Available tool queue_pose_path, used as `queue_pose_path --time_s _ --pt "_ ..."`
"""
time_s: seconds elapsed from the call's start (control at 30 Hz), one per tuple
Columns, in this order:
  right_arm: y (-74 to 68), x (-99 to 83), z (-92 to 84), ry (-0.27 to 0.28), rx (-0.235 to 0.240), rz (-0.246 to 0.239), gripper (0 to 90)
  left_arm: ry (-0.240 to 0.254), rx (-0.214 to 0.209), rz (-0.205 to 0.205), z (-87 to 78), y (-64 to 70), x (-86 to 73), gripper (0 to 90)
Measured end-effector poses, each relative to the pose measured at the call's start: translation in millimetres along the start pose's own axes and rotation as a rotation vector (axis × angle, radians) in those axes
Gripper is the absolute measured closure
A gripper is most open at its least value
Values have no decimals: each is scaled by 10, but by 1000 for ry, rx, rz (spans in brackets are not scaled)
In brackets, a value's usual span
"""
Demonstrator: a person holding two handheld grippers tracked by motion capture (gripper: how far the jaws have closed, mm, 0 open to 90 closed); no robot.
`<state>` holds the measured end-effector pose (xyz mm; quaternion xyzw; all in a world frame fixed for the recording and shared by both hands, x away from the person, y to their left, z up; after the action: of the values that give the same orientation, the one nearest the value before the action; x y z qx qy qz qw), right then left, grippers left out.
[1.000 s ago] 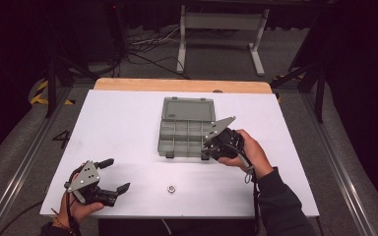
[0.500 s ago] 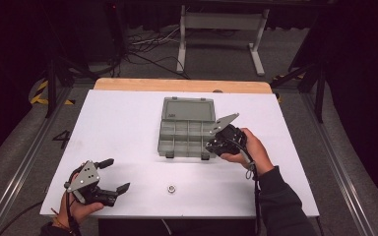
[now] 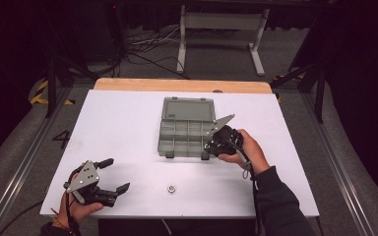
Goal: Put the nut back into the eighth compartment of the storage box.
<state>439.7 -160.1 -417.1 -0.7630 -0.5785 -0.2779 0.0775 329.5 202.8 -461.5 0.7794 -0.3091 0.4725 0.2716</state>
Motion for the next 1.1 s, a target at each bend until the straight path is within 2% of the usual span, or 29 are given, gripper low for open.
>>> queue_pose_path --time_s 0.37,0.53,0.6,0.67,0.73,0.97,1.1 --pt "37 -18 36 -11 2 12 704 -4 -2 -2 8 -8 -5 53" --pt "99 -8 33 -35 34 3 704 -10 -1 -4 17 -12 -11 53" --pt "133 -23 50 -66 53 -6 704 -10 -6 -9 20 -16 -14 53" --pt "155 -30 84 -95 53 -16 704 -12 -2 -7 23 -26 -16 53" --pt "173 -17 106 -86 62 -14 704 -13 -7 -10 25 -29 -18 53" --pt "199 -8 156 -102 50 -8 704 -13 -10 -12 22 -25 -20 53" --pt "189 1 151 -74 54 4 679 -14 -7 -9 21 -21 -19 53"
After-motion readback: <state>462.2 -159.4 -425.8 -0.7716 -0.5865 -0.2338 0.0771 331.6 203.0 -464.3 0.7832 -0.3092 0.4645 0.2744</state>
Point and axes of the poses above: each handheld gripper's, and its own axes: z roughly forward along the jaws, x roughly out of its top, y roughly to its right, the point moved 4 cm from there along z, roughly forward along the jaws, and after that the axes turned 11 degrees about -z, right-handed, at the moved point
